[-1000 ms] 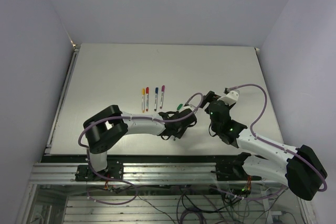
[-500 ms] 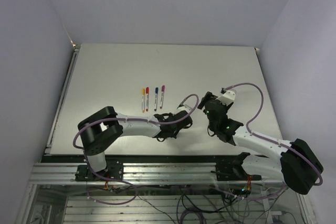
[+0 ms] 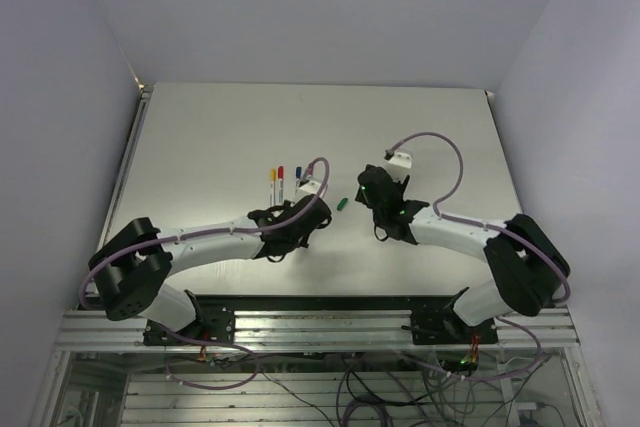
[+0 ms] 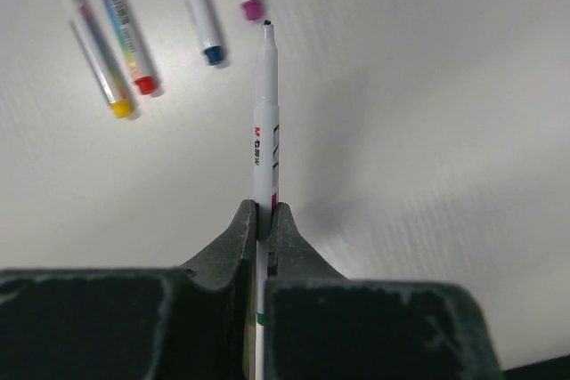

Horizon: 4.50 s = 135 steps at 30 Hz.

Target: Insert the pens into the pen caps

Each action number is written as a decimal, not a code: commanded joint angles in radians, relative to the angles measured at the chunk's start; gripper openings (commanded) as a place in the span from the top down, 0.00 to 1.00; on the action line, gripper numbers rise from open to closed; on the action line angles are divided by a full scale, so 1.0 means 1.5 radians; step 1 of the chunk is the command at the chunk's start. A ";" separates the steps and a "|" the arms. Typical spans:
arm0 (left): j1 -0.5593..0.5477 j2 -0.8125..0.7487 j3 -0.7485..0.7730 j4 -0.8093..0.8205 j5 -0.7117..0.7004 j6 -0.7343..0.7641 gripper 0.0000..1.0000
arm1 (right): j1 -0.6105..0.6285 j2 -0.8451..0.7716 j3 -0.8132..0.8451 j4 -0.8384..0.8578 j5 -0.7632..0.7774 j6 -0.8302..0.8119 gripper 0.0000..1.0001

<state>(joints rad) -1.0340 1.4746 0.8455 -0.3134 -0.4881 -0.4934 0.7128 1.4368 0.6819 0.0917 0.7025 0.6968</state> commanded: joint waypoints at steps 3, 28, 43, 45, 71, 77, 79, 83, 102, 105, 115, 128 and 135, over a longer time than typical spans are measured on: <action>0.061 -0.047 -0.047 0.010 -0.002 -0.019 0.93 | 0.003 0.085 0.073 -0.032 -0.066 0.003 0.44; 0.126 -0.089 -0.109 0.074 0.050 -0.014 0.93 | 0.049 0.228 0.161 -0.047 -0.124 0.038 0.52; 0.128 -0.069 -0.104 0.088 0.073 -0.007 0.93 | 0.052 0.256 0.173 -0.068 -0.122 0.052 0.61; 0.127 -0.069 -0.103 0.089 0.074 -0.007 0.93 | 0.052 0.263 0.176 -0.074 -0.121 0.053 0.64; 0.127 -0.068 -0.107 0.207 0.182 0.019 0.93 | 0.034 0.048 0.016 0.100 -0.110 -0.033 1.00; 0.126 -0.064 -0.111 0.322 0.275 0.033 0.93 | 0.017 -0.123 -0.118 0.287 -0.124 -0.116 1.00; 0.126 -0.063 -0.118 0.377 0.305 0.030 0.93 | 0.011 -0.176 -0.158 0.335 -0.119 -0.139 1.00; 0.125 -0.046 -0.134 0.515 0.376 0.009 0.93 | 0.002 -0.288 -0.238 0.465 -0.128 -0.186 1.00; 0.041 0.082 -0.111 0.872 0.485 -0.055 0.93 | -0.012 -0.397 -0.387 0.793 -0.236 -0.242 1.00; 0.040 0.070 -0.119 0.891 0.483 -0.064 0.93 | -0.012 -0.402 -0.393 0.807 -0.242 -0.240 1.00; 0.029 0.053 -0.119 0.884 0.493 -0.058 0.93 | -0.013 -0.401 -0.398 0.831 -0.237 -0.242 1.00; 0.016 0.020 -0.114 0.830 0.490 -0.016 0.93 | -0.012 -0.377 -0.388 0.831 -0.233 -0.239 1.00; 0.016 0.020 -0.113 0.817 0.476 -0.007 0.93 | -0.013 -0.377 -0.384 0.826 -0.232 -0.236 1.00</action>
<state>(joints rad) -1.0050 1.5238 0.6598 0.9108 0.2325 -0.5308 0.6975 0.8730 0.0940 1.3045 0.3477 0.3542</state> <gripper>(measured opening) 0.098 0.123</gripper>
